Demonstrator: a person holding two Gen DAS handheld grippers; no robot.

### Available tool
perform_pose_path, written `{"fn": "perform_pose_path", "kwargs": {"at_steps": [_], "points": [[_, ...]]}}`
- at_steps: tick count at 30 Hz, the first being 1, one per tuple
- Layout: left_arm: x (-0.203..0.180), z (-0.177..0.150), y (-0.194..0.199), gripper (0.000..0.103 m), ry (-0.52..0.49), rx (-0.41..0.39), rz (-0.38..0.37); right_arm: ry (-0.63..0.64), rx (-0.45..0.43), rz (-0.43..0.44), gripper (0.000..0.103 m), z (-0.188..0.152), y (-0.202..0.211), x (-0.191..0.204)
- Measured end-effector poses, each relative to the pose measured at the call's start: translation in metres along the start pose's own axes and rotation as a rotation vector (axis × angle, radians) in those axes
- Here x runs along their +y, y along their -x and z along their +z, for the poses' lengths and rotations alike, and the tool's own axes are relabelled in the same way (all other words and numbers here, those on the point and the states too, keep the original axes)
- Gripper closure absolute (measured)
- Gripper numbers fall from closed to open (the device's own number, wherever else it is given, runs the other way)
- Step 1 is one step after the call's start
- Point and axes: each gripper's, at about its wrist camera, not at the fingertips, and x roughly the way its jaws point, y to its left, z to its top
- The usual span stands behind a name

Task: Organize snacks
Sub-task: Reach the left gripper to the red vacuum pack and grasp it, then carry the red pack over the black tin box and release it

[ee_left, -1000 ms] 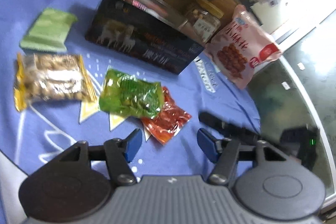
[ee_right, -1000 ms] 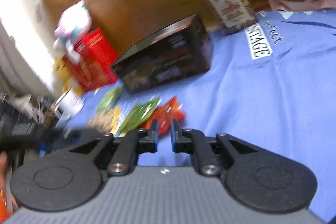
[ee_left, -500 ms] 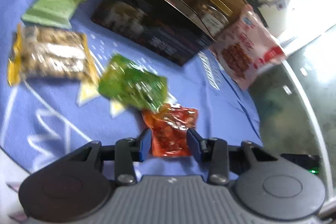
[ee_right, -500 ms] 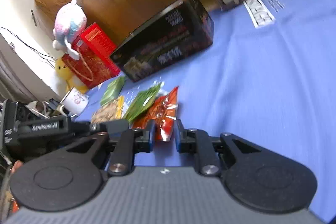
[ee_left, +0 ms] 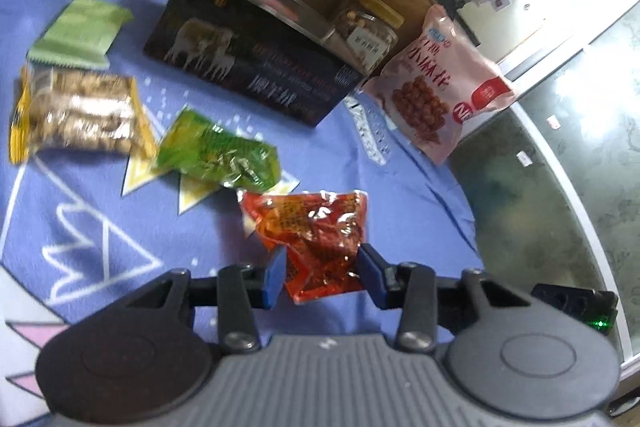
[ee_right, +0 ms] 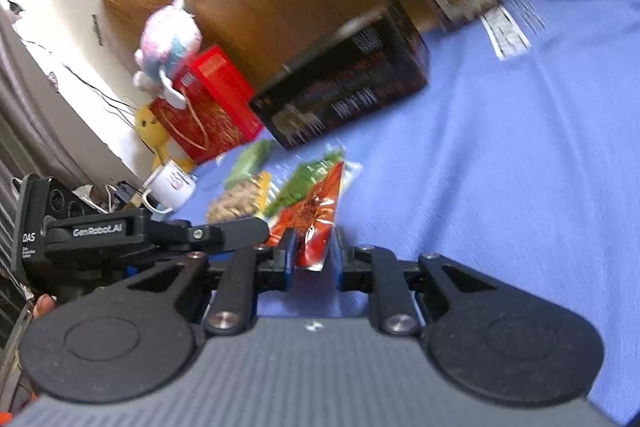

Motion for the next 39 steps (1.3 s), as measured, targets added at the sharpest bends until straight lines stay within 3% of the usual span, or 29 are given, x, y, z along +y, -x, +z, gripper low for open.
{"fn": "perform_pose_path", "kwargs": {"at_steps": [4,6,9,15,17,22,24,28,30,31,33,35,36,39], "points": [[-0.003,0.002,-0.001,0.065,0.011,0.000,-0.055,0.041,-0.020,0.015,0.085,0.009,-0.003,0.008],[-0.004,0.000,-0.003,0.065,-0.003,0.005,-0.035,0.044,-0.003,0.029,0.087,0.009,-0.006,0.007],[0.002,0.001,0.004,0.063,-0.010,-0.023,0.009,0.058,-0.005,-0.024,0.085,0.003,-0.007,0.004],[0.030,0.005,0.021,0.044,0.065,-0.048,0.043,-0.013,-0.018,-0.059,0.084,0.001,0.001,-0.016],[0.033,0.003,0.018,0.039,0.072,-0.033,0.035,-0.013,-0.018,-0.060,0.080,0.001,0.000,-0.016],[0.032,-0.001,0.001,0.039,0.068,0.011,0.005,0.078,0.034,-0.058,0.069,-0.003,-0.011,-0.004],[0.031,-0.001,-0.005,0.041,0.073,0.019,-0.013,0.124,0.058,-0.072,0.067,-0.007,-0.018,0.001],[0.026,-0.003,-0.019,0.067,0.069,0.039,-0.014,0.194,0.046,-0.101,0.065,-0.011,-0.025,0.012],[0.028,-0.003,-0.021,0.077,0.079,0.038,-0.003,0.232,0.043,-0.108,0.052,-0.014,-0.027,0.018],[0.030,-0.003,-0.021,0.084,0.090,0.039,0.005,0.244,0.039,-0.112,0.049,-0.016,-0.028,0.021],[0.036,-0.002,-0.020,0.090,0.122,0.045,-0.002,0.302,0.032,-0.136,0.047,-0.020,-0.029,0.029],[0.040,-0.002,-0.018,0.091,0.136,0.049,-0.004,0.365,0.023,-0.177,0.053,-0.024,-0.032,0.035],[0.038,-0.003,-0.017,0.091,0.131,0.051,-0.001,0.375,0.015,-0.194,0.064,-0.024,-0.033,0.037],[0.032,-0.004,-0.012,0.091,0.109,0.044,-0.005,0.352,-0.007,-0.205,0.072,-0.019,-0.029,0.034]]}}
